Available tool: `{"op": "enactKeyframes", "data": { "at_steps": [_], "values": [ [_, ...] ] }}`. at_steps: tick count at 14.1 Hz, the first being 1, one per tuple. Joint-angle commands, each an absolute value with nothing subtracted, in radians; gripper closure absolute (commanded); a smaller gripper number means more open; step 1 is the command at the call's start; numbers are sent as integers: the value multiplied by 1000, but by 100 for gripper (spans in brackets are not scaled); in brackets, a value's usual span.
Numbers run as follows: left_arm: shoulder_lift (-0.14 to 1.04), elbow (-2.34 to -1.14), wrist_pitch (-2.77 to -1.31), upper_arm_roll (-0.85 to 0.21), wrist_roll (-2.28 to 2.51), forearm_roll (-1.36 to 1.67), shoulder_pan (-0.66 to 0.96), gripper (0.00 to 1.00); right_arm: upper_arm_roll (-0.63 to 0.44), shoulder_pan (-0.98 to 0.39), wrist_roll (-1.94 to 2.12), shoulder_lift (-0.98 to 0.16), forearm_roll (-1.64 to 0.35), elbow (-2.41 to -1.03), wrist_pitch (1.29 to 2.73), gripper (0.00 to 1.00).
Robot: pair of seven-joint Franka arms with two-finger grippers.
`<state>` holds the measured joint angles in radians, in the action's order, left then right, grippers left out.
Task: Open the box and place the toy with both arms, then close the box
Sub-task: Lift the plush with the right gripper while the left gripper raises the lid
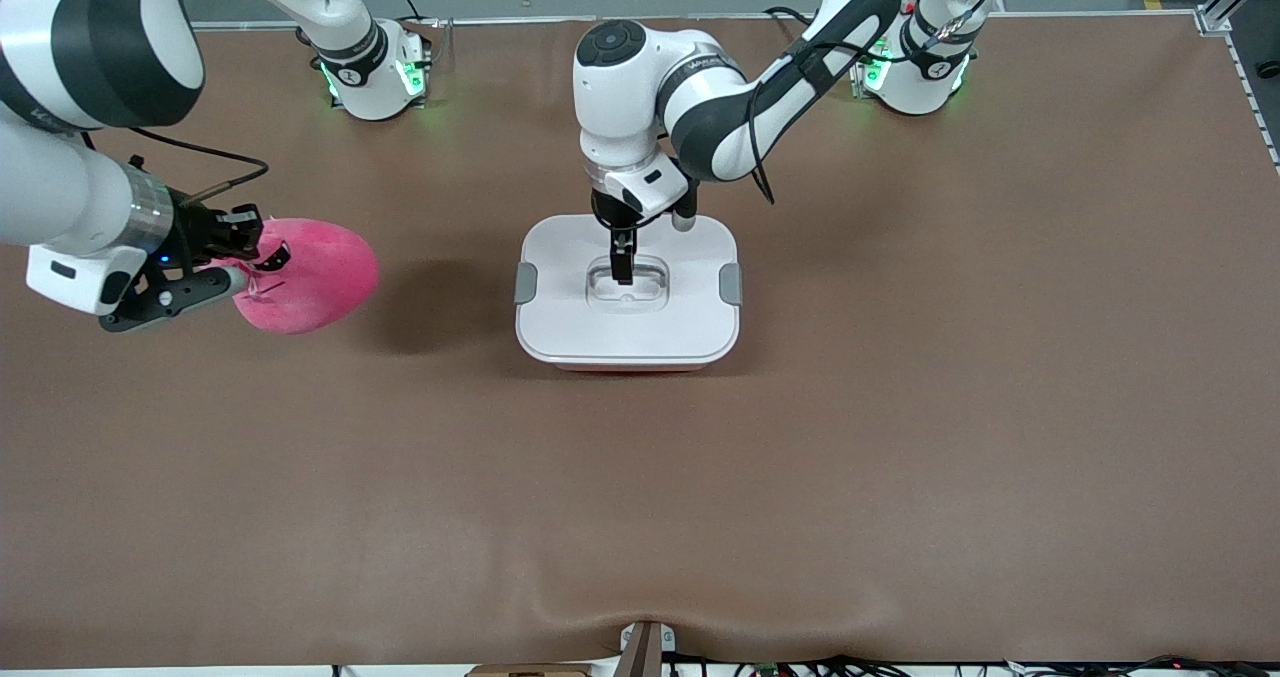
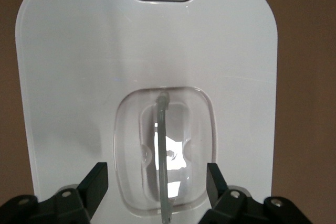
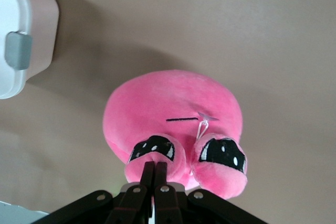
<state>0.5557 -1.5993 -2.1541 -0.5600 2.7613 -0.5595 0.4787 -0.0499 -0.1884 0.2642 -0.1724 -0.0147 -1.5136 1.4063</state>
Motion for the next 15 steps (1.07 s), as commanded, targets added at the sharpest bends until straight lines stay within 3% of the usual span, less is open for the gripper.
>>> {"op": "enactKeyframes", "data": {
  "at_steps": [1,4,15],
  "values": [
    [580,-1582,-2172,-558,2930,-611,497,20,-52,-215,316,-158,-21,-1497,1387,100],
    [586,-1583,-2187,-558,2944,-612,497,24,-54,-224,362,-161,-26,-1485,1388,100],
    [584,-1588,-2187,-558,2951,-607,495,60,-55,-298,491,-158,-12,-1483,1344,100]
  ]
}}
